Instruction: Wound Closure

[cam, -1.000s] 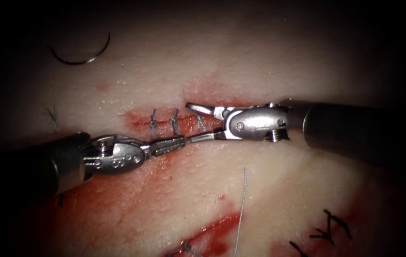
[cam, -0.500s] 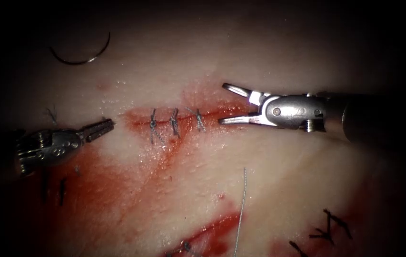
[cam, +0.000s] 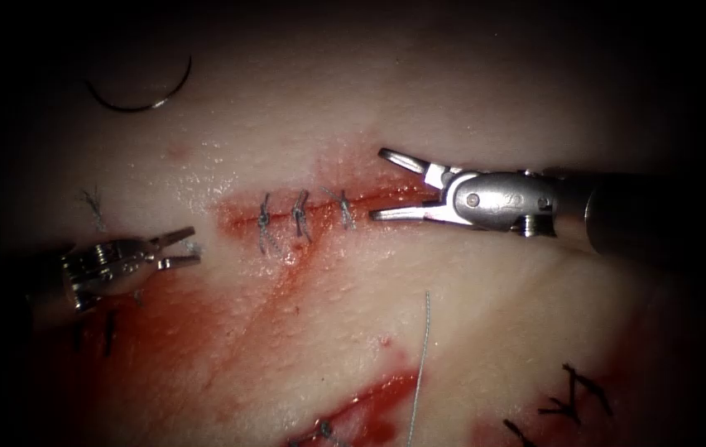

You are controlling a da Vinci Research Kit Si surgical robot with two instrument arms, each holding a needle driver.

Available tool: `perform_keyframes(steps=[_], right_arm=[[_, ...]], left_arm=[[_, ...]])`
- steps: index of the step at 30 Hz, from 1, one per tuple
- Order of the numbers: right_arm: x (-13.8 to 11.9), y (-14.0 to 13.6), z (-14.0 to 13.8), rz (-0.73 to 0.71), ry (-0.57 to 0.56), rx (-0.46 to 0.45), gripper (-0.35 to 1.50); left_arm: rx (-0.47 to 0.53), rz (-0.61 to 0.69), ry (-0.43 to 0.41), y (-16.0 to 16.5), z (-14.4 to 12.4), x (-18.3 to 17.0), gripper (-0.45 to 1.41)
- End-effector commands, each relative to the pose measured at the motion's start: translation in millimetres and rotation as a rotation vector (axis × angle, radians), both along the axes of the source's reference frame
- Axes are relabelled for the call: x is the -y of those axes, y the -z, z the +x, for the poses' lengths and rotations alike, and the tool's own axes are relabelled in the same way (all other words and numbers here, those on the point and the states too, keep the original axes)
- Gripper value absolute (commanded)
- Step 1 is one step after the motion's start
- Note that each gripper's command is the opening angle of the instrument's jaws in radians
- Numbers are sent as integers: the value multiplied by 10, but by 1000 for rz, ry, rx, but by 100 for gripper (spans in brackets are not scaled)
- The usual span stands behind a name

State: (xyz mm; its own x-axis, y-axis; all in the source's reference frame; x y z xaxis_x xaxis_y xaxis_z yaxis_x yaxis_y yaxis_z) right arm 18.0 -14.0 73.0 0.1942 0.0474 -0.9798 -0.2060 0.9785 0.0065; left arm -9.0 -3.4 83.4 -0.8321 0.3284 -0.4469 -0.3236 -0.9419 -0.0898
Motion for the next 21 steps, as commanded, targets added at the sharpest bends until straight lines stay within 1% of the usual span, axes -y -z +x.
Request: perform_keyframes(steps=[1,2,4,5,6,8,11,13,14,15,18,19,20,21], right_arm=[[-5,-5,9,-3,2,-3,148],[-4,-5,10,2,2,-6,148],[-3,-5,11,3,4,-4,148],[-2,-5,11,3,4,-4,148],[-2,-4,11,8,3,-5,148],[-1,-4,11,8,3,-5,148],[-1,-4,11,14,2,-6,148],[-1,-4,11,37,-2,-11,148],[-1,-4,11,48,-4,-13,148],[-1,-4,11,66,-7,-16,148],[-1,-4,11,95,6,3,148],[-2,-3,9,101,23,23,148],[-2,-3,7,103,30,29,146],[-2,-2,5,110,29,32,146]], left_arm=[[0,-3,0,-4,-4,-6,79],[-13,11,15,-1,4,-6,88],[-22,23,23,0,10,-5,88],[-31,28,15,1,15,-4,91],[-41,40,16,2,20,-2,88],[-49,48,21,6,24,-1,89],[-44,55,50,18,13,-10,74],[15,10,71,32,-3,-20,59],[35,-10,87,38,-9,-24,56],[47,-22,97,42,-13,-27,57],[73,-37,126,57,-21,-38,51],[102,-54,167,66,-25,-52,46],[114,-75,162,70,-26,-58,47],[126,-87,178,73,-27,-64,59]])
